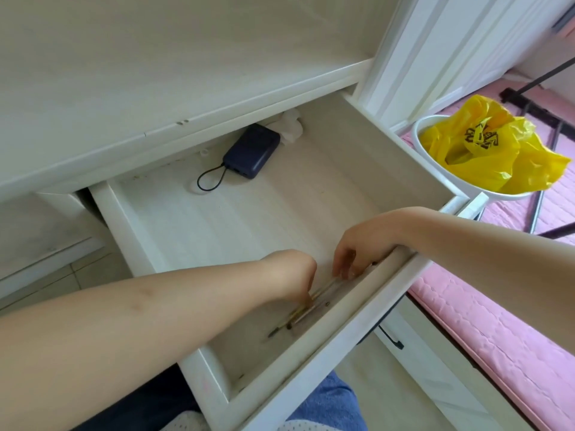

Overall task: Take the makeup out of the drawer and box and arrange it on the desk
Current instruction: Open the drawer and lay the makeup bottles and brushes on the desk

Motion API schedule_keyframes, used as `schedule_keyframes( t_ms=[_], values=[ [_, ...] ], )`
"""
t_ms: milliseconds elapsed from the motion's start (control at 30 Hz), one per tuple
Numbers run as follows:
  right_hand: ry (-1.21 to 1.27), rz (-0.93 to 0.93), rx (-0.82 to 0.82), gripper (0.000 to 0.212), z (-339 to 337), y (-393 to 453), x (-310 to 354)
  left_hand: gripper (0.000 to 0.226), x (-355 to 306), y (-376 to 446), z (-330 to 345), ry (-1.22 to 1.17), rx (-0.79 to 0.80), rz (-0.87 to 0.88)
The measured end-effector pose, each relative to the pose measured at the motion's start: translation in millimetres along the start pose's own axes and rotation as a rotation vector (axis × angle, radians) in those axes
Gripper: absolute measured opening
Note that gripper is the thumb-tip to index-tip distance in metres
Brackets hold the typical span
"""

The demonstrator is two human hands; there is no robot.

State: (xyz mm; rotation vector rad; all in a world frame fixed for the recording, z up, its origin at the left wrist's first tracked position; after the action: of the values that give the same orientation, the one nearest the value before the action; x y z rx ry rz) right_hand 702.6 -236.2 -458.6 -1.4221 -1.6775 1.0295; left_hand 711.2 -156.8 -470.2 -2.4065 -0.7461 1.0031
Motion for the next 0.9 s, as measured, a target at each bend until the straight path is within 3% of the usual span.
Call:
schedule_keyframes(
  t_ms=[267, 367, 500, 633, 767, 900],
  values=[
    [-0.035, -0.026, 0.022, 0.027, 0.8, 4.6, 6.4, 0.008, -0.1, -4.3, -1.1, 0.088, -0.007, 0.006],
    [-0.072, 0.001, 0.056, 0.024, 5.3, 7.7, 5.5, 0.023, 2.6, -4.1, -3.2, 0.132, -0.006, -0.007],
    [-0.083, -0.007, 0.065, 0.017, 5.2, 7.9, 6.3, 0.007, 10.3, -3.2, -4.9, 0.116, 0.044, -0.012],
    [-0.081, -0.04, 0.034, 0.019, 1.1, 7.4, 10.4, 0.011, 11.7, -5.2, -1.6, 0.187, 0.086, -0.018],
    [-0.072, -0.075, -0.007, 0.012, -2.7, 6.9, 14.7, 0.034, 12.9, -8.2, -8.9, 0.282, 0.054, -0.019],
    [-0.132, -0.09, -0.066, 0.013, -8.9, 3.3, 23.2, 0.015, 30.2, -11.9, -20.9, 0.125, 0.064, -0.083]
  ],
)
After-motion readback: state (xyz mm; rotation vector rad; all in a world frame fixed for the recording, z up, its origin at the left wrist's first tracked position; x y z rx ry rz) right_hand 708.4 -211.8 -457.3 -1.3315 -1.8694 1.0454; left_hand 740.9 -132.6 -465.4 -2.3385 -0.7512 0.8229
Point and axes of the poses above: each hand's wrist, its own y-axis towards the middle knuckle, its own z-axis out of the palm, x = y × z, the point moved 10 cm from there along y, towards the middle knuckle, and after that the axes turned 13 degrees about -y, right-handed, at the moved point
